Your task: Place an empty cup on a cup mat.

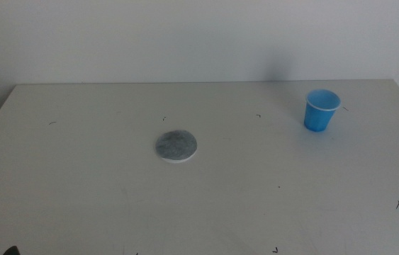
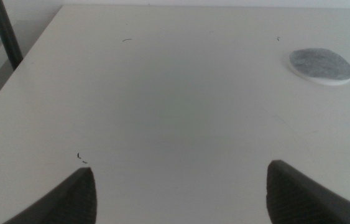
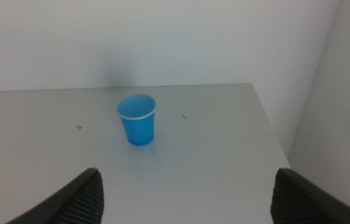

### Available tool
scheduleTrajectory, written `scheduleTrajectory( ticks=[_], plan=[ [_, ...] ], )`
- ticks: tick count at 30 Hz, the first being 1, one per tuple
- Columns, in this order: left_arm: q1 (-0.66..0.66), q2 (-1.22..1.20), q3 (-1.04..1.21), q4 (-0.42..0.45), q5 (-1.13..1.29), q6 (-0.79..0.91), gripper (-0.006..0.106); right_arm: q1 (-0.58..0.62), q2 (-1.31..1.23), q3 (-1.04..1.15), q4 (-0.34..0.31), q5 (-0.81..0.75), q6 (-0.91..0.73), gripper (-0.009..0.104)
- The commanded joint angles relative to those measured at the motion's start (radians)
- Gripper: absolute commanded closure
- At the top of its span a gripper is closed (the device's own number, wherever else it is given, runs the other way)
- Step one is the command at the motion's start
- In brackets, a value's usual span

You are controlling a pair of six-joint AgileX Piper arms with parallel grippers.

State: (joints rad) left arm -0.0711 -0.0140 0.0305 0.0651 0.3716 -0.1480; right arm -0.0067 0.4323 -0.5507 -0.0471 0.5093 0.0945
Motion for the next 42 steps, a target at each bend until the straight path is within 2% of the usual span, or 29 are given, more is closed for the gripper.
scheduleTrajectory(
  ticks=[1,5,16,21,23,26,30,36,42],
  plan=[
    [0.001,-0.013,-0.006,0.0,-0.066,-0.011,-0.005,-0.005,0.11,-0.115,-0.001,-0.032,0.041,0.001],
    [0.001,-0.013,-0.006,0.0,-0.066,-0.011,-0.005,0.0,0.287,-0.303,-0.003,0.07,0.093,0.001],
    [0.001,-0.013,-0.006,0.0,-0.066,-0.011,-0.005,0.051,0.764,-0.817,0.009,0.382,0.083,0.001],
    [0.001,-0.013,-0.006,0.0,-0.066,-0.011,-0.005,0.051,0.971,-1.026,0.01,0.472,0.067,0.001],
    [0.001,-0.013,-0.006,0.0,-0.066,-0.011,-0.005,0.051,1.058,-1.117,0.018,0.522,0.058,0.001],
    [0.001,-0.013,-0.006,0.0,-0.066,-0.011,-0.005,0.051,1.17,-1.232,0.064,0.584,0.025,0.001],
    [0.001,-0.013,-0.006,0.0,-0.066,-0.011,-0.005,0.051,1.291,-1.339,0.081,0.599,0.026,0.001],
    [0.001,-0.013,-0.006,0.0,-0.066,-0.011,-0.005,0.051,1.396,-1.408,0.085,0.492,0.025,0.001],
    [0.001,-0.013,-0.006,0.0,-0.066,-0.011,-0.005,0.051,1.486,-1.49,0.088,0.496,0.027,0.001]
  ],
)
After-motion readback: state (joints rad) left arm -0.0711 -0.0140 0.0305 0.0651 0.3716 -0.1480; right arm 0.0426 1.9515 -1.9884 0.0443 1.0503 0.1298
